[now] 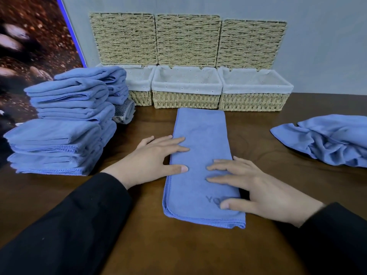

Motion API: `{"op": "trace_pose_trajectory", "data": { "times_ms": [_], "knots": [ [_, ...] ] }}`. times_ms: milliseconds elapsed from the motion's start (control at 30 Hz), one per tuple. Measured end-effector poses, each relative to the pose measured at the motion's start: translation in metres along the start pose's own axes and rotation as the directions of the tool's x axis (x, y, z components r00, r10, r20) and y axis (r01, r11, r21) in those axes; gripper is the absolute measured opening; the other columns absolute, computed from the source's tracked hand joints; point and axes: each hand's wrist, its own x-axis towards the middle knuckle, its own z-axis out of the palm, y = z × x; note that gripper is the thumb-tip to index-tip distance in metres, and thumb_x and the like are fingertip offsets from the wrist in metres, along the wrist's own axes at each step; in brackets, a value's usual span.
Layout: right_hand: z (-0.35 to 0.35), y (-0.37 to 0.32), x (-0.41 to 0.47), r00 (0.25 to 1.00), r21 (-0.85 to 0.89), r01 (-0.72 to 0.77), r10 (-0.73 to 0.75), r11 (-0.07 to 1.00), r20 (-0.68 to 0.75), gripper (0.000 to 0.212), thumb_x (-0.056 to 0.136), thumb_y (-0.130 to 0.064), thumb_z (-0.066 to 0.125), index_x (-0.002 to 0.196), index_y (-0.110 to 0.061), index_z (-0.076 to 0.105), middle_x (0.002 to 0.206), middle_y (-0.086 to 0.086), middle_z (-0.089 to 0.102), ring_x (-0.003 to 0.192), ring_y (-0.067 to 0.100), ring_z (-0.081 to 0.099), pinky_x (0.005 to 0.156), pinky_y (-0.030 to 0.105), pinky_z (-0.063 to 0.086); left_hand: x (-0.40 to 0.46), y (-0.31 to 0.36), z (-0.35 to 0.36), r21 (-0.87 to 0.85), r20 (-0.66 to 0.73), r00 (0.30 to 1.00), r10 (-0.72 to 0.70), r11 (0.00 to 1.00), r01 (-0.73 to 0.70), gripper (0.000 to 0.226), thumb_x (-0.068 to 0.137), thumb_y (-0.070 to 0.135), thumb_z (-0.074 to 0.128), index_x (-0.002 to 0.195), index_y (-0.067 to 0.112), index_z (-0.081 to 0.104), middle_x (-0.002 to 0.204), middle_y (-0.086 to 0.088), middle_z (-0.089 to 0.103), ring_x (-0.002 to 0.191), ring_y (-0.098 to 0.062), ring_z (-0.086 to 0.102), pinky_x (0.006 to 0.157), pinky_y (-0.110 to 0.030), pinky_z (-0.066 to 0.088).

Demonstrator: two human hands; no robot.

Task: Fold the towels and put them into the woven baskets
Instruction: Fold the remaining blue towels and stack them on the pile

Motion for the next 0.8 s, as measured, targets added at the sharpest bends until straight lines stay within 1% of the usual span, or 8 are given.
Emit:
{"op": "trace_pose_trajectory", "data": {
  "times_ms": [167, 233, 367, 500, 600, 667, 733, 800],
  "knots": [
    [-0.001, -0.007, -0.025, 0.996, 0.020, 0.012, -0.011, 1.000, -0.086, 0.030, 0.102, -0.027, 0.056, 0.129, -0.031, 0.068, 0.152, -0.024, 0.045, 0.149, 0.003, 0.031, 0.120, 0.035, 0.024, -0.005, 0.007, 0.000, -0.023, -0.090, 0.995, 0.046, 0.999, -0.048, 0.070, 0.078, 0.084, 0.039, 0.140, 0.052, 0.048, 0.159, 0.031, 0.025, 0.148, 0.011, 0.009, 0.125, -0.042, 0.004],
    [0.001, -0.007, -0.032, 0.998, -0.003, 0.013, -0.013, 1.000, -0.058, 0.043, 0.095, -0.010, 0.055, 0.129, -0.033, 0.067, 0.153, -0.023, 0.043, 0.150, 0.004, 0.028, 0.120, 0.036, 0.022, -0.012, 0.012, 0.000, -0.079, -0.129, 0.986, 0.101, 0.991, -0.112, 0.060, 0.082, 0.077, 0.046, 0.134, 0.049, 0.055, 0.153, 0.031, 0.036, 0.146, 0.011, 0.017, 0.124, -0.039, 0.010],
    [0.000, -0.009, -0.037, 1.000, -0.019, 0.006, -0.006, 1.000, 0.009, 0.042, 0.095, -0.039, 0.062, 0.137, -0.041, 0.059, 0.159, -0.026, 0.033, 0.154, 0.004, 0.017, 0.125, 0.040, 0.016, -0.032, 0.020, 0.001, -0.026, 0.034, 0.993, 0.116, 0.993, -0.115, 0.065, 0.084, 0.079, 0.047, 0.143, 0.050, 0.044, 0.159, 0.034, 0.019, 0.146, 0.017, 0.000, 0.126, -0.037, -0.001],
    [0.005, -0.010, -0.026, 0.999, -0.104, 0.014, -0.019, 0.994, -0.050, 0.039, 0.096, -0.057, 0.058, 0.129, -0.039, 0.063, 0.152, -0.025, 0.042, 0.149, 0.001, 0.027, 0.123, 0.039, 0.019, -0.048, 0.024, 0.003, -0.085, -0.027, 0.991, 0.134, 0.987, -0.135, 0.066, 0.085, 0.080, 0.042, 0.143, 0.049, 0.047, 0.159, 0.032, 0.023, 0.147, 0.015, 0.004, 0.126, -0.039, 0.003],
    [0.011, -0.015, -0.015, 0.981, -0.123, -0.023, -0.002, 0.992, -0.195, 0.035, 0.100, -0.053, 0.049, 0.115, -0.029, 0.069, 0.130, -0.020, 0.063, 0.129, -0.003, 0.051, 0.116, 0.030, 0.029, -0.059, 0.028, 0.002, -0.193, -0.064, 0.981, 0.184, 0.962, -0.193, 0.054, 0.088, 0.071, 0.045, 0.134, 0.045, 0.058, 0.152, 0.030, 0.039, 0.146, 0.011, 0.021, 0.124, -0.039, 0.011],
    [0.009, -0.022, -0.007, 0.945, 0.035, -0.137, 0.141, 0.990, -0.296, 0.059, 0.099, -0.067, 0.037, 0.100, -0.017, 0.069, 0.101, -0.006, 0.071, 0.103, 0.009, 0.062, 0.099, 0.028, 0.043, -0.064, 0.032, 0.000, -0.205, -0.044, 0.975, 0.220, 0.953, -0.224, 0.061, 0.085, 0.075, 0.047, 0.135, 0.041, 0.057, 0.151, 0.029, 0.040, 0.146, 0.008, 0.024, 0.124, -0.035, 0.012],
    [0.005, -0.029, 0.000, 0.899, 0.177, -0.218, 0.268, 0.960, -0.346, 0.067, 0.095, -0.073, 0.033, 0.092, -0.013, 0.064, 0.083, 0.002, 0.066, 0.081, 0.015, 0.060, 0.078, 0.035, 0.049, -0.067, 0.038, -0.003, -0.181, -0.012, 0.975, 0.223, 0.958, -0.221, 0.079, 0.078, 0.087, 0.046, 0.142, 0.040, 0.049, 0.150, 0.031, 0.037, 0.144, 0.013, 0.020, 0.121, -0.021, 0.009],
    [0.005, -0.034, 0.005, 0.870, 0.271, -0.239, 0.330, 0.932, -0.366, 0.051, 0.099, -0.060, 0.041, 0.090, -0.014, 0.062, 0.071, 0.004, 0.060, 0.061, 0.011, 0.049, 0.060, 0.035, 0.042, -0.066, 0.044, -0.003, -0.154, -0.028, 0.988, 0.152, 0.976, -0.154, 0.071, 0.079, 0.077, 0.057, 0.142, 0.045, 0.044, 0.142, 0.040, 0.034, 0.133, 0.028, 0.014, 0.114, -0.009, 0.010]
  ]
}}
